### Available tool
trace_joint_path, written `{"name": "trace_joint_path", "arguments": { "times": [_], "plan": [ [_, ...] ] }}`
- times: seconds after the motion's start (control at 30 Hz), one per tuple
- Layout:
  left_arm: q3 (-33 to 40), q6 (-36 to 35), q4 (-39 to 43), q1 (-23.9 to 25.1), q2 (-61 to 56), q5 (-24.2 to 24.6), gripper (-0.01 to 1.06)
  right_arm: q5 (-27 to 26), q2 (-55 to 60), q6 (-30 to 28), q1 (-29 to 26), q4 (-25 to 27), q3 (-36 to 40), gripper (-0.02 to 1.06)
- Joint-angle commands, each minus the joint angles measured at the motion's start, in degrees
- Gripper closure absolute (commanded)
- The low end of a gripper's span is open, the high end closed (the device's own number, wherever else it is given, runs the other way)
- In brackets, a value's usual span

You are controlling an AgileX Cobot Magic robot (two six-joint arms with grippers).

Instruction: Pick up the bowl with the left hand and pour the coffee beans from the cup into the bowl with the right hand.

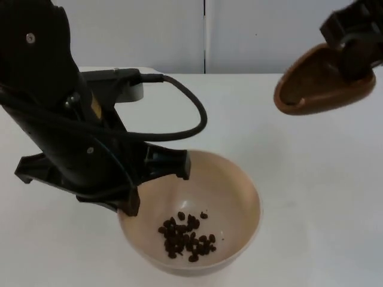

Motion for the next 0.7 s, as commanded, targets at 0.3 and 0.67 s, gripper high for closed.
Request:
{"name": "trace_joint_path", "arguments": {
  "times": [0.3, 0.67],
  "plan": [
    [0.1, -0.4, 0.1, -0.2, 2.0, -3.3, 1.05, -14.0, -0.4, -0.3, -8.6, 4.9, 13.4, 1.04],
    [0.1, 0.1, 1.3, 0.0, 8.6, -6.0, 1.05, -19.9, -0.4, 0.0, -8.6, 6.4, 18.7, 1.04]
  ]
}}
